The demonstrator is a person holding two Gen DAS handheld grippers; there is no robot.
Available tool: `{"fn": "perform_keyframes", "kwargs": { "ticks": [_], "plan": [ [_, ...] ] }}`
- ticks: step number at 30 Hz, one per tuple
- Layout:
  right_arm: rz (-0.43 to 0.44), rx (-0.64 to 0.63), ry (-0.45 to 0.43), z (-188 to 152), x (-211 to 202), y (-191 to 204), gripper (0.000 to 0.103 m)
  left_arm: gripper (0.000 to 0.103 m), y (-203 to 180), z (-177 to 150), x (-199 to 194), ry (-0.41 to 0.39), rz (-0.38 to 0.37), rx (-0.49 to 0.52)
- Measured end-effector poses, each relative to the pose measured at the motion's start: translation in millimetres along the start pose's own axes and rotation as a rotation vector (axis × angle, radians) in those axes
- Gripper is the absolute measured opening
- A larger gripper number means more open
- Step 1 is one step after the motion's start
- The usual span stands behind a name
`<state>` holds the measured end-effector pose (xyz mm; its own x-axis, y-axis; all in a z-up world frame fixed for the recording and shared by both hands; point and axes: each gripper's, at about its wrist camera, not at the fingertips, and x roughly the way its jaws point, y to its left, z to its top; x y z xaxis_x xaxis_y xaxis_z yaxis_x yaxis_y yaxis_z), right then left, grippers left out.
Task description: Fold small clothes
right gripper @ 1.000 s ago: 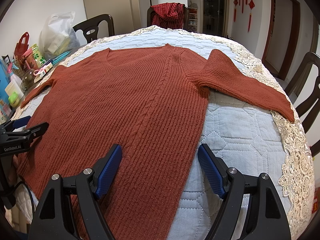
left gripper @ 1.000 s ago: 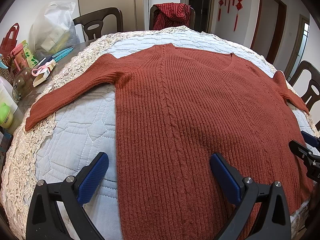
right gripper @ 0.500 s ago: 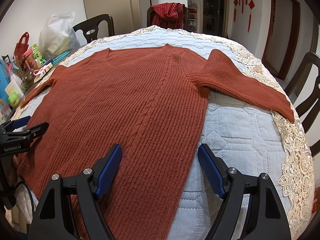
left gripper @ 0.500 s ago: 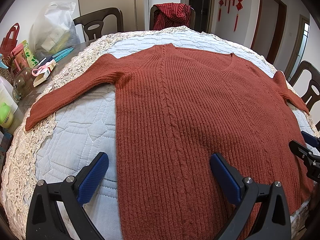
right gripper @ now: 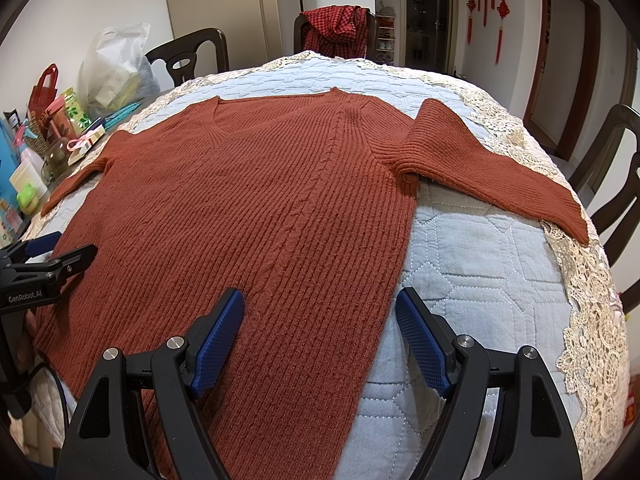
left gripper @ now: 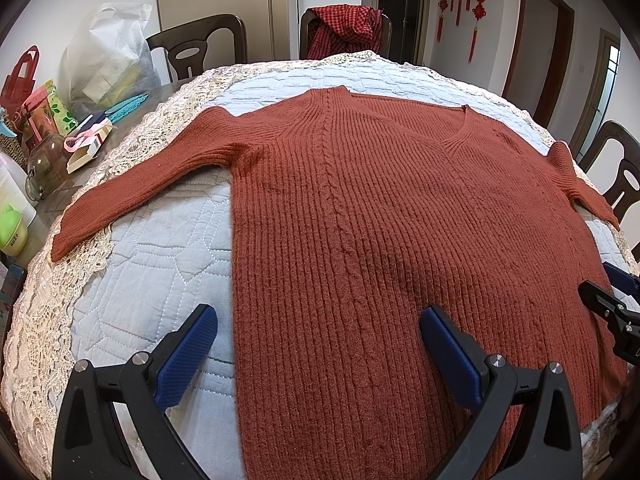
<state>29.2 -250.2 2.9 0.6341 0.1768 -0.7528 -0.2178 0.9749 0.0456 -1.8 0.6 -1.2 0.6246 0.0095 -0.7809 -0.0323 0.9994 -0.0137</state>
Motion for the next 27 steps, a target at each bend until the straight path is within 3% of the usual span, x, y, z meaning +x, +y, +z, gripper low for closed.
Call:
{"fn": "perform_keyframes", "kwargs": {
  "ticks": [27],
  "plan": [
    [0.000, 0.001, 0.004, 1.0, 0.2, -1.6, 0.078, 0.103, -0.1, 1.1, 2.3, 0.005, 0.005, 0.001]
  ]
}}
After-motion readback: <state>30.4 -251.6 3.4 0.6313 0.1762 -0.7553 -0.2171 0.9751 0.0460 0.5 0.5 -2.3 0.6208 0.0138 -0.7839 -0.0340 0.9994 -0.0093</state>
